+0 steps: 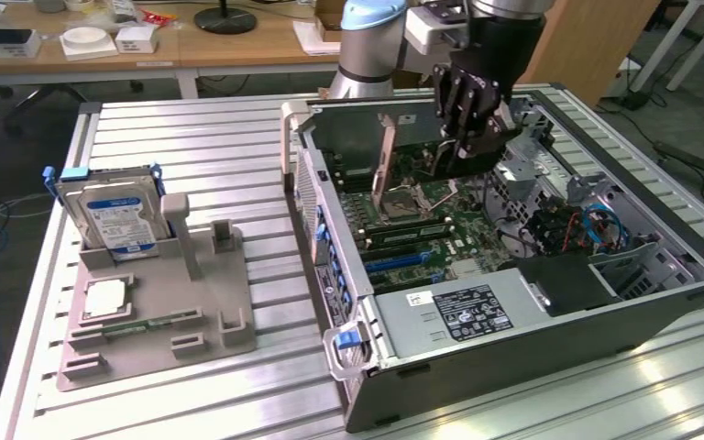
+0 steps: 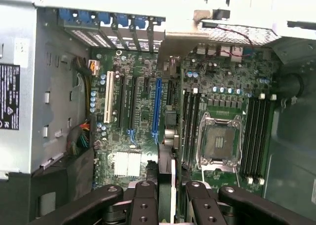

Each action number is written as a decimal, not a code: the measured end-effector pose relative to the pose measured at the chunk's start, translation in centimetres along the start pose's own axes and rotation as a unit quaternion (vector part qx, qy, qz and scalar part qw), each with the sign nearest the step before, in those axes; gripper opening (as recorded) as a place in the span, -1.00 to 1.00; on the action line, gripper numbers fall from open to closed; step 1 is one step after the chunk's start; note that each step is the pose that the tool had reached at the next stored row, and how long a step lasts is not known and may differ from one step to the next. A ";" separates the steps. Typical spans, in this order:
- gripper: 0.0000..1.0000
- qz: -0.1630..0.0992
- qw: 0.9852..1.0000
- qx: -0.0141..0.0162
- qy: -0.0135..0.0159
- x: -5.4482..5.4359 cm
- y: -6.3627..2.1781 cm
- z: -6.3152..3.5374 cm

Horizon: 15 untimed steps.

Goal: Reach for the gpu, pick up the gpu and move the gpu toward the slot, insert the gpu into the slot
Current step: 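Insert the gpu into the slot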

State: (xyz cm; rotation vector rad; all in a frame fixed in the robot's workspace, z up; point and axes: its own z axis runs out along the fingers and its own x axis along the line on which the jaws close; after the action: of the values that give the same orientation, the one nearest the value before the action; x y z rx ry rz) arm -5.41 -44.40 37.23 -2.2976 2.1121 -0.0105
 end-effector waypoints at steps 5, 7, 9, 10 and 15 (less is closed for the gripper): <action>-0.47 -0.005 1.000 0.000 0.000 0.0 0.06 0.26; -0.47 -0.005 1.000 0.000 0.000 0.0 0.51 0.34; -0.47 -0.003 1.000 0.000 0.000 -0.1 0.83 0.43; -0.47 0.001 1.000 0.000 0.000 -0.1 0.89 0.54; -0.47 0.038 0.999 0.000 0.001 -0.1 0.97 1.40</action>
State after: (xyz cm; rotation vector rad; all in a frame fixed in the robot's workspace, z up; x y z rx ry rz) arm -6.35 -44.40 35.81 -2.2158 2.1986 -0.0120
